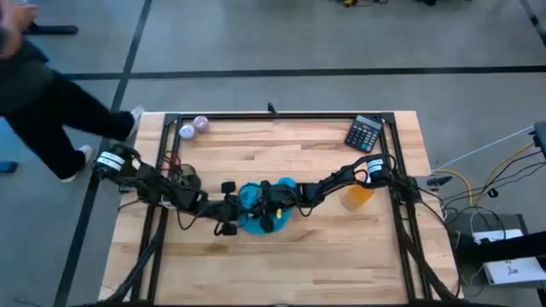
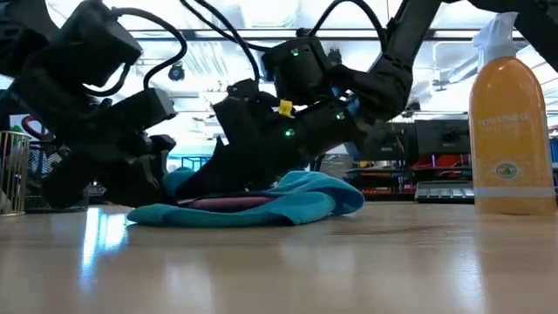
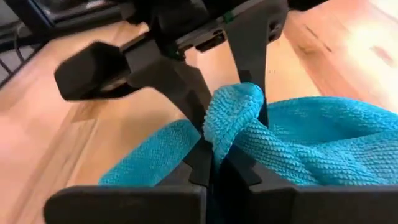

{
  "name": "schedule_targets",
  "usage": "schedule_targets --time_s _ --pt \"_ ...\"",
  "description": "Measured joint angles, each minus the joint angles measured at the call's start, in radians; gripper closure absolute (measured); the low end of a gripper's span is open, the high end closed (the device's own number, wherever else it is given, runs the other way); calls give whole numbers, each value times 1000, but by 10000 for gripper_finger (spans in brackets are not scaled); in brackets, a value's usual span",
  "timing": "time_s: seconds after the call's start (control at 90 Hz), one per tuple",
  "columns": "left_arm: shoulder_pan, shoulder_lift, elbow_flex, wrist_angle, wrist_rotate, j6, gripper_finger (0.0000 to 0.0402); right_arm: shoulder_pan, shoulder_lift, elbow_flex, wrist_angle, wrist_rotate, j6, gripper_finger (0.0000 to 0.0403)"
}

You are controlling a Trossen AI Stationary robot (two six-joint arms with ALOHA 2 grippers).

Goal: Apply microfiber cloth
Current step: Wipe the pink cellphone with the blue microfiber cloth

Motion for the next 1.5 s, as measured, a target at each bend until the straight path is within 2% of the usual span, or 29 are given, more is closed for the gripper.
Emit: schedule_targets --time_s 0.333,0.567,0.633,0.889,1.089,1.233,1.5 --pt "2 0 -12 -1 -14 -3 327 -2 -5 0 -35 248 9 403" --pt "2 0 -13 -21 -15 -8 327 -3 -6 -1 -45 350 63 403" --pt "2 0 -13 -30 -15 -7 327 -5 -8 -1 -47 327 59 403" --pt "1 0 -14 -37 -30 -5 327 10 -25 -3 -60 129 -13 403" --pt "1 0 -14 -38 -35 -8 327 27 -59 -11 -84 70 -29 403" --pt "1 0 -14 -39 -39 -8 327 26 -65 -9 -152 -14 5 403" --pt "1 0 -15 -43 -55 -8 327 45 -69 -14 -195 -7 5 403"
